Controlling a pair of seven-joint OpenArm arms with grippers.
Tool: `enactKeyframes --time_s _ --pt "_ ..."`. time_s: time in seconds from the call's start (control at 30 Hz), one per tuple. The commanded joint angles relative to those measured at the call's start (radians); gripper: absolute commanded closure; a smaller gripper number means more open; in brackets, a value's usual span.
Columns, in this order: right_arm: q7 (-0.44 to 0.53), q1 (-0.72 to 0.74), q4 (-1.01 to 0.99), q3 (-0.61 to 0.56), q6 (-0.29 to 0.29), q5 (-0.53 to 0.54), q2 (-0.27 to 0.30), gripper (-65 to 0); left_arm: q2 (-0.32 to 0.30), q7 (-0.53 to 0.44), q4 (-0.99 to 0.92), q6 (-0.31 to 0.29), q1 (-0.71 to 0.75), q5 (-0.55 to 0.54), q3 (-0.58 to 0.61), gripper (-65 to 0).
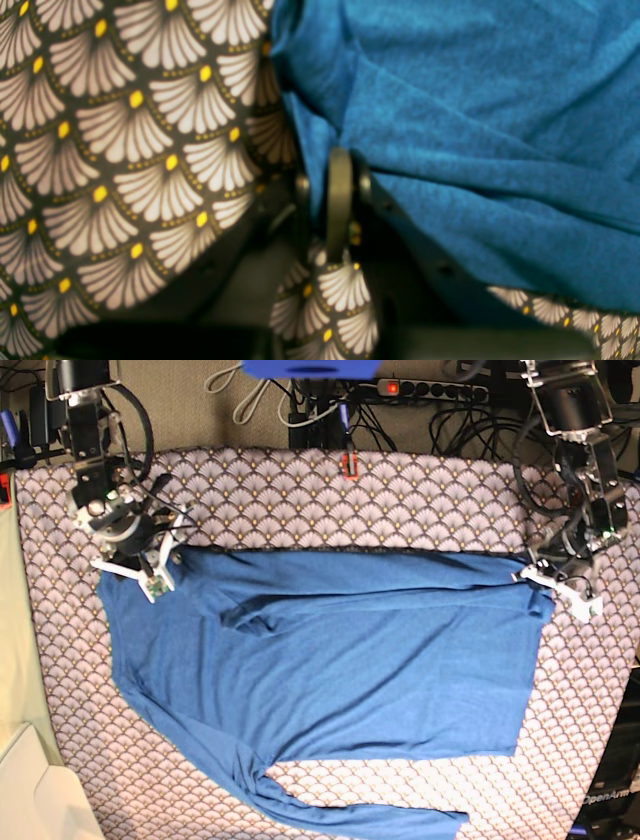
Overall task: Fold the T-shirt properly
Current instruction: 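Drag the held shoulder edge toward the robot with both grippers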
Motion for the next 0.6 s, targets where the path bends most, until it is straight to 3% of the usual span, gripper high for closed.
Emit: enactKeyframes --time_s 0.0,0.17,0.23,0.37,0.57 --pt "0.017 0.012 0.013 0.005 0.001 0.005 0.012 -29.6 -0.019 -0.016 0.014 0.002 -0.014 -0.004 -0.005 -0.3" --pt "0.017 0.009 0.012 0.005 0.003 0.005 0.013 -27.0 -0.019 -0.016 0.014 0.002 -0.011 -0.004 -0.006 -0.4" --pt "0.013 0.009 0.012 0.005 0.018 0.005 0.013 -20.6 -0.019 -0.016 0.014 0.002 -0.011 -0.004 -0.006 -0.4" --pt "0.006 0.002 0.012 0.005 0.056 0.005 0.013 -0.2 -0.019 -0.013 0.014 0.002 -0.009 -0.004 -0.003 -0.4" --pt "0.01 -0.041 0.021 0.006 0.058 0.005 0.026 0.0 -0.019 -0.007 0.02 0.002 0.006 -0.005 -0.003 -0.3"
